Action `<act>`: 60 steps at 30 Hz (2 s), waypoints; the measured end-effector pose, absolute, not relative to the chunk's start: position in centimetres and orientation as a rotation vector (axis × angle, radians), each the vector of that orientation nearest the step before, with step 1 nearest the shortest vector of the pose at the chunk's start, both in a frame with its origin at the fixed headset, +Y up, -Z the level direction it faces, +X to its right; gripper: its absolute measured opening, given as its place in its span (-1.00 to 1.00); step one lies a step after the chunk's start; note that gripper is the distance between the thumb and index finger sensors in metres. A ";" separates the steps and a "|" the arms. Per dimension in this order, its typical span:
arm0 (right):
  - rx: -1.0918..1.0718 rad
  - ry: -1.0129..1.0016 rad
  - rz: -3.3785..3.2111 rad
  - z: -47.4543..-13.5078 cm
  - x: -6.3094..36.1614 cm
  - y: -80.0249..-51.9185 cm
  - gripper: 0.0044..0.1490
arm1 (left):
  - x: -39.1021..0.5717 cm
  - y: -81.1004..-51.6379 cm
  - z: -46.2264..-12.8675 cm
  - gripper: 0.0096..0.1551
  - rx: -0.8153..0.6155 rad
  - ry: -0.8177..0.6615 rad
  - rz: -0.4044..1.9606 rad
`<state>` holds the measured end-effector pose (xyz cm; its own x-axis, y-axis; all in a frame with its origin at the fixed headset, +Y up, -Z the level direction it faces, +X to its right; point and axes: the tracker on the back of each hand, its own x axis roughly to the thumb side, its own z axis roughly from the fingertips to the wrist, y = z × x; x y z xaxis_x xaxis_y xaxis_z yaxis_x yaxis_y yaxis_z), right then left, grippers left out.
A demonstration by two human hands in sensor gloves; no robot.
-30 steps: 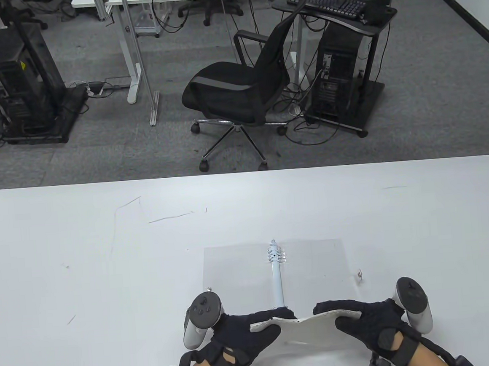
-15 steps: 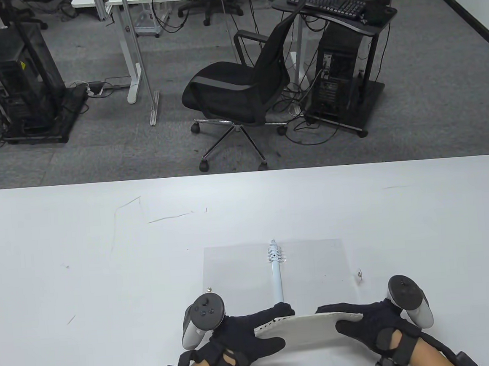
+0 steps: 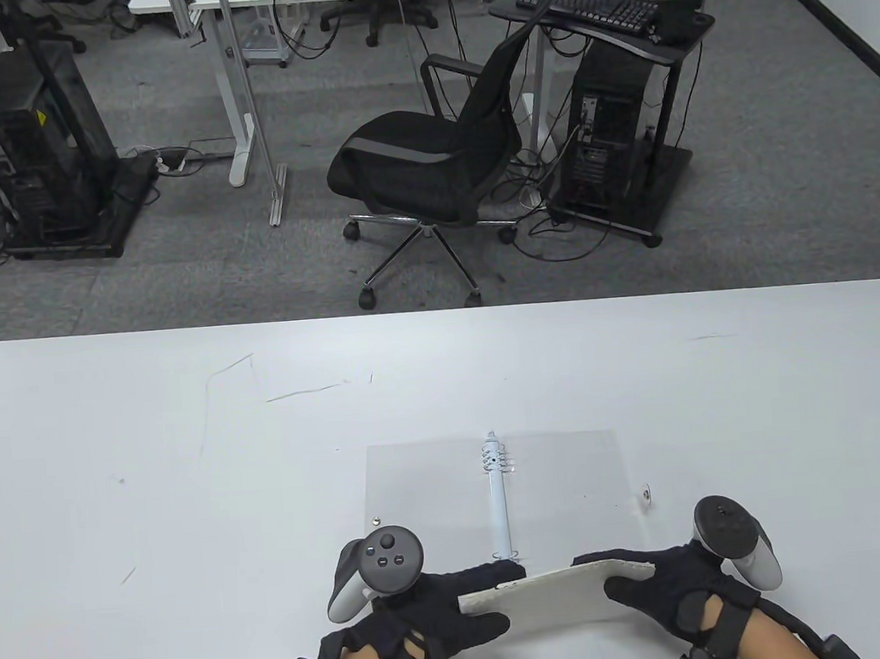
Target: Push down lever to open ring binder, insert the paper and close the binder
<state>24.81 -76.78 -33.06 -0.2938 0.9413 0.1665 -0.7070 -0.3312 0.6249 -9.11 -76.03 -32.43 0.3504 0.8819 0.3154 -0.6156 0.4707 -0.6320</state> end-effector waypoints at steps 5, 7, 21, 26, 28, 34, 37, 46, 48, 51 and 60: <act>0.622 0.561 1.812 -33.1 24.7 -77.1 -0.40 | -8.7 -75.7 -32.1 -0.24 -0.397 -0.766 1.201; 0.635 0.561 1.798 -33.0 24.5 -77.0 -0.39 | -8.4 -75.6 -31.8 -0.34 -0.354 -0.770 1.225; 0.644 0.512 1.786 -32.7 24.3 -76.3 -0.38 | -8.5 -75.0 -31.6 -0.38 -0.303 -0.756 1.223; 0.624 0.534 1.931 -33.0 24.5 -77.1 -0.36 | -9.0 -76.9 -32.5 -0.43 -0.358 -0.639 1.133; 0.614 0.534 1.894 -32.9 24.4 -77.0 -0.35 | -9.0 -77.0 -32.7 -0.51 -0.352 -0.616 1.169; 0.630 0.502 1.856 -32.8 24.6 -76.3 -0.34 | -8.9 -76.8 -32.6 -0.55 -0.338 -0.633 1.183; 0.631 0.487 1.789 -32.8 24.6 -76.0 -0.33 | -9.0 -76.7 -32.5 -0.56 -0.340 -0.636 1.236; 0.642 0.380 1.584 -33.0 25.7 -74.7 -0.32 | -9.8 -76.0 -32.5 -0.58 -0.307 -0.612 1.567; 0.625 0.360 1.470 -32.9 25.6 -74.7 -0.31 | -9.9 -76.0 -32.3 -0.58 -0.300 -0.585 1.683; 0.609 0.377 1.319 -32.5 24.5 -74.9 -0.28 | -9.6 -76.2 -32.1 -0.58 -0.307 -0.553 1.828; 0.491 0.302 1.166 -30.6 20.8 -75.1 -0.22 | -8.0 -77.3 -31.1 -0.57 -0.309 -0.435 1.968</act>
<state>20.78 -75.15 -30.60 0.3716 0.9281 0.0241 -0.7995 0.3068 0.5164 -8.02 -77.30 -31.08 -0.4183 0.9080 -0.0223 -0.8140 -0.3857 -0.4343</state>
